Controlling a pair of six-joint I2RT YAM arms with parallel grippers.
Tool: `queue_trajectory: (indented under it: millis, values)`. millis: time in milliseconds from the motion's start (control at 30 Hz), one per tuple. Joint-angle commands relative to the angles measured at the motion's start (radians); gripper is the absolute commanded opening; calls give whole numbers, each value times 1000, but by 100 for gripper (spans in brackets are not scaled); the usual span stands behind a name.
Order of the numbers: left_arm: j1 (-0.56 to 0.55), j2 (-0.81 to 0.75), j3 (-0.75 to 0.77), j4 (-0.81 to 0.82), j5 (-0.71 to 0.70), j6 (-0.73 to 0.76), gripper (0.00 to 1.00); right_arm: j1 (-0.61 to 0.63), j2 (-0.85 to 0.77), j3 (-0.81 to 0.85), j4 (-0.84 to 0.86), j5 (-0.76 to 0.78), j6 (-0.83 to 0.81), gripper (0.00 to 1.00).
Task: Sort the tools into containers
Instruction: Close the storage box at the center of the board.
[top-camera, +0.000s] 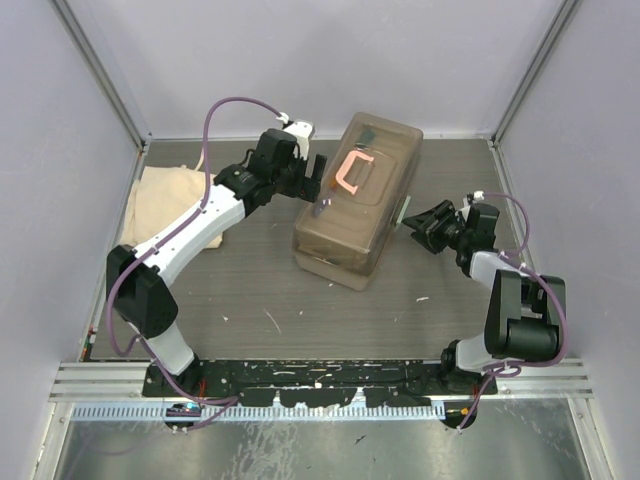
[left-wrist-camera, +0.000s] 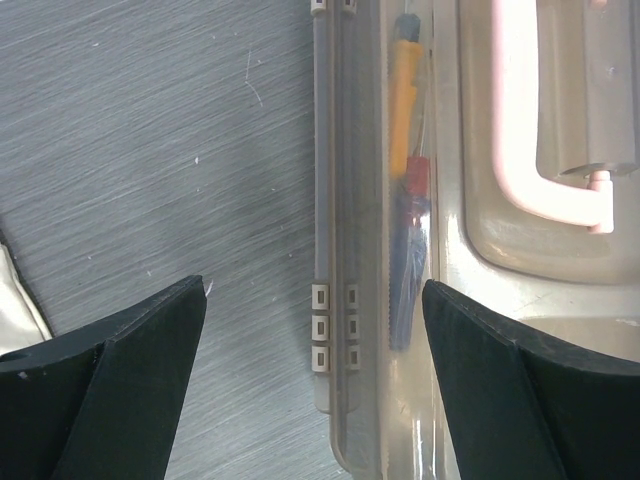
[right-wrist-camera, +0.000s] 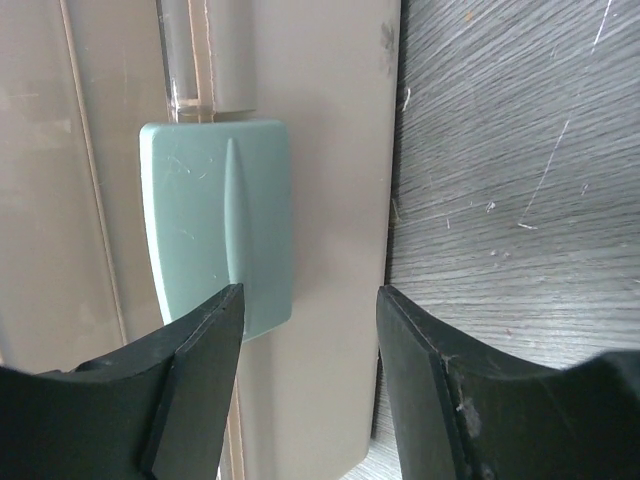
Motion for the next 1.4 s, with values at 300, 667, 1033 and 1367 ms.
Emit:
queue_trajectory:
  millis: [300,667,1033,1367]
  values:
    - [-36,29,-22,-86,37,31,92,57,-77,-32,114,84,52,62]
    - [-37,42,7,-100,39,31,92,38,-47,-101,274,57,125,63]
    - [-37,56,58,-119,34,30,92,-24,-63,-252,574,34,252,77]
    - [-37,60,66,-124,48,26,92,-26,123,-283,951,-28,383,89]
